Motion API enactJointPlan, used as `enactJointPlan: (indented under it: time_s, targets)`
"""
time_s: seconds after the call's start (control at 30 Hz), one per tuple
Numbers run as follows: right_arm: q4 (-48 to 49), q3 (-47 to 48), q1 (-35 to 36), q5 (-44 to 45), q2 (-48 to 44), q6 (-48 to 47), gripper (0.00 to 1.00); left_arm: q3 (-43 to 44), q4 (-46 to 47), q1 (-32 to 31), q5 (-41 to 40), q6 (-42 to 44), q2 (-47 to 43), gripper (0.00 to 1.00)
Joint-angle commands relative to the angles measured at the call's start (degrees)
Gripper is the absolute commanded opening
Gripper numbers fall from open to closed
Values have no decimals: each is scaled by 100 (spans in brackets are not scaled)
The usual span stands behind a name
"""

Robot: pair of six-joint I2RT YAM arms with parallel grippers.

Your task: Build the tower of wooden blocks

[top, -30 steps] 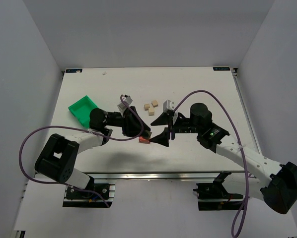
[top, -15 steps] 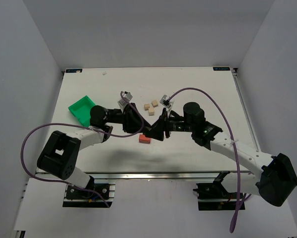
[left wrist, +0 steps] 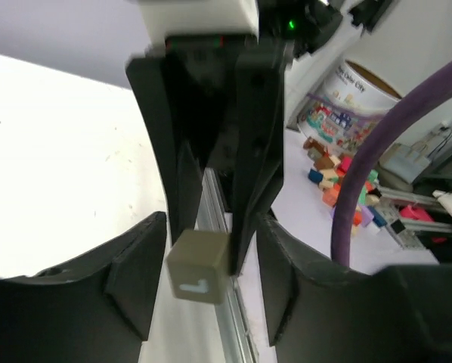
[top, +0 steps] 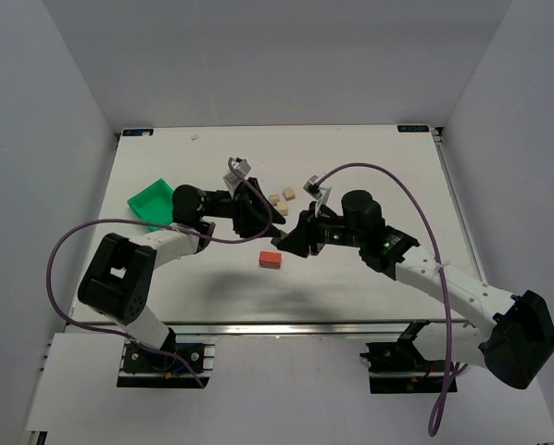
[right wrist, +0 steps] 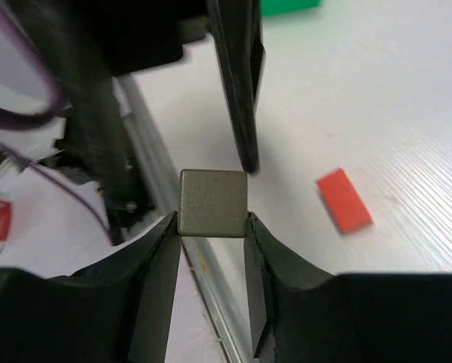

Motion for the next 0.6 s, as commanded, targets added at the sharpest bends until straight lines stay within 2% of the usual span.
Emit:
enactJointPlan:
  time_s: [0.0,0.07,0.1,0.17,0.2,0.27,0.3,0.33,0.37,0.4,0.43,0.47,0.5,0.53,0.57]
  targets:
    - [-862,300,-88,1011,-157,-371,0,518,618,0,-112,-34,217,63]
    - [-1248,397,-105,1249,-192,-555,0,807,300,0,-78,-26,341,63]
    - [-1381,502,-140,1485,-192,-600,0,895,2,0,-69,-25,454,79]
    - [-1705,573,-184,1802,-201,-792,0,1176,-333,0,-77,44,552,84]
    - [-1881,721,-193,2395,-183,-837,0,1273,-848,0,-156,106,648,98]
    - [-2232,828,-211,3327,-61,-1204,0,1484,-1613,17,-357,569,727,98]
    - [-2339,889,-220,3672,10,-1294,0,1851,-3175,26,-567,894,797,98]
    - [-2436,985,-220,3971,97,-1408,0,2176,-4496,17,-1318,1446,833,98]
    - [-2559,1021,-220,4653,290,-1487,0,2623,-5893,-26,-2065,2861,877,98]
    - [-2699,1048,-229,5008,387,-1592,0,3524,-8221,-140,-3116,3380,947,98]
    - [-2744,1065,-220,5264,510,-1732,0,3794,-8801,-289,-4858,3602,982,98]
    - [-2771,1092,-220,5554,781,-1847,0,3875,-8999,-273,-5059,3483,965,98]
    - [-2866,1127,-229,6131,932,-1953,0,3684,-8966,-177,-5061,3316,922,98]
    - [-2972,1197,-229,6354,1116,-2041,0,3508,-8870,-54,-5043,3097,695,98]
    - [-3060,1319,-202,6809,1492,-2111,0,3359,-8886,-44,-5687,2999,527,98]
